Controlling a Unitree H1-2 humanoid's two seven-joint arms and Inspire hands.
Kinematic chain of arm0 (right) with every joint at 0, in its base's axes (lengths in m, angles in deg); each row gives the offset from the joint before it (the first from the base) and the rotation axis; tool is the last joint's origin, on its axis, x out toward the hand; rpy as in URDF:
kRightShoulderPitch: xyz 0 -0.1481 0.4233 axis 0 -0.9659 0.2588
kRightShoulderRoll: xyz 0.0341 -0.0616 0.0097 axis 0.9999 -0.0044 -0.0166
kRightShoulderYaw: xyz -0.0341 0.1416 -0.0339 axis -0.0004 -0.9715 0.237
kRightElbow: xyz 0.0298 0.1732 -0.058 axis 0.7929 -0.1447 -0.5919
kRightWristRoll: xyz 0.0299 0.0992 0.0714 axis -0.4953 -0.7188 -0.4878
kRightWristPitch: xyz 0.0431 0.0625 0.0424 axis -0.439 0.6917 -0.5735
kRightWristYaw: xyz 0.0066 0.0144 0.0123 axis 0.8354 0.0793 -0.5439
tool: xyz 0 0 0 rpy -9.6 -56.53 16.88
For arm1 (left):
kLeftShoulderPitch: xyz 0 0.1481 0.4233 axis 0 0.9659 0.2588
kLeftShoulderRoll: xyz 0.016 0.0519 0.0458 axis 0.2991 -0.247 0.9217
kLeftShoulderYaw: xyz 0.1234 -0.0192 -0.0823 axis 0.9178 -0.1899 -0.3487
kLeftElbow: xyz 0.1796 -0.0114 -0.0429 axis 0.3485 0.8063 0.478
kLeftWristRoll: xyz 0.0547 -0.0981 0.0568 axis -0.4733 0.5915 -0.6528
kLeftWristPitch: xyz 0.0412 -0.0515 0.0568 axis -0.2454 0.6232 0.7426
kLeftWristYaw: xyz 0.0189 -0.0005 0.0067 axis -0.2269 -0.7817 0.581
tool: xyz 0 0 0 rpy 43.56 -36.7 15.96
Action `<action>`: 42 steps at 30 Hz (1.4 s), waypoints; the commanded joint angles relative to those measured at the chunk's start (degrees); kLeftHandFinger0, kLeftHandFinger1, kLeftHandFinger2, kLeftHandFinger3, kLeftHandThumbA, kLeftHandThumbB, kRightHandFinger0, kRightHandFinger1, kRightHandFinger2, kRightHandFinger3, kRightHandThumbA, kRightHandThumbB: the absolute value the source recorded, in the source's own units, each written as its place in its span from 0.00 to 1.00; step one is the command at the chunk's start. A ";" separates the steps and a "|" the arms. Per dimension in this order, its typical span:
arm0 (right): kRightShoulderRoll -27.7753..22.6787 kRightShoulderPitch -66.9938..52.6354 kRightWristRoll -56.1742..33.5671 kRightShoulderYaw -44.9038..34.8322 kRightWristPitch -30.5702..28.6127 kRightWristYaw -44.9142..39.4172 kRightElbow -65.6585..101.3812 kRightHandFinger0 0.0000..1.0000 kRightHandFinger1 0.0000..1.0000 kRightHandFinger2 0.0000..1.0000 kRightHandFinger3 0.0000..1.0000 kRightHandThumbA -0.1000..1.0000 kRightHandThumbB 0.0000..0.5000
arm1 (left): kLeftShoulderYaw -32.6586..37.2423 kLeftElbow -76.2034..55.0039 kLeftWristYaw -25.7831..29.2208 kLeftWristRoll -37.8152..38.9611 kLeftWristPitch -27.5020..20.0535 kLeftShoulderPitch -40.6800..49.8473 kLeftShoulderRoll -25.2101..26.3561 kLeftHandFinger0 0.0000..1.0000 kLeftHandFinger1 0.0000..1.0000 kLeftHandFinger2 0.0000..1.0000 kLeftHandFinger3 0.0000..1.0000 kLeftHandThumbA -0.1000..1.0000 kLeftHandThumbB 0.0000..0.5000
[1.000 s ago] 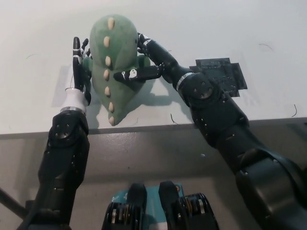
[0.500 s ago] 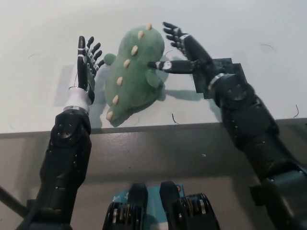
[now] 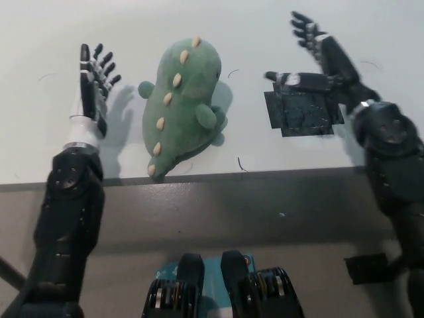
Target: Use both hands to pick up a dinasour on the right side and move it to the left side
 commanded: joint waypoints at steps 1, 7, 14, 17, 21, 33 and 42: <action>-3.76 -2.35 -4.49 -2.34 4.27 -2.77 10.86 1.00 1.00 1.00 1.00 1.00 0.16 | 0.49 -6.10 -2.20 -0.57 -1.17 0.55 2.58 1.00 1.00 1.00 1.00 1.00 0.78; -7.05 -7.67 -8.12 -4.30 6.38 -5.49 18.01 1.00 1.00 1.00 1.00 1.00 0.16 | 0.14 -12.64 -1.78 -0.63 0.49 4.19 2.77 1.00 1.00 1.00 1.00 1.00 0.83; -10.60 -17.41 -12.06 -7.42 9.33 -5.86 30.42 1.00 1.00 1.00 1.00 1.00 0.23 | 1.28 -24.60 -0.71 -1.54 3.99 12.24 -0.01 1.00 1.00 1.00 1.00 1.00 0.87; -12.00 -20.23 -12.67 -8.51 9.95 -5.88 33.65 1.00 1.00 1.00 1.00 1.00 0.24 | 1.67 -27.09 -0.70 -1.92 4.11 13.95 -0.79 1.00 1.00 1.00 1.00 1.00 0.84; -14.09 -24.48 -14.52 -12.07 8.86 -5.16 36.51 1.00 1.00 1.00 1.00 1.00 0.24 | 2.55 -31.40 -0.44 -2.99 5.39 15.97 -1.68 1.00 1.00 1.00 1.00 1.00 0.84; -12.85 -30.93 -16.83 -13.62 5.58 -5.37 40.00 1.00 1.00 1.00 1.00 1.00 0.09 | 1.66 -37.89 -1.31 -1.75 6.06 22.86 -1.47 1.00 1.00 1.00 1.00 1.00 0.78; -11.48 -37.80 -20.21 -16.31 4.73 -4.06 42.80 1.00 1.00 1.00 1.00 1.00 0.14 | 3.23 -37.43 -1.25 -5.20 1.74 27.78 -1.55 1.00 1.00 1.00 1.00 1.00 0.74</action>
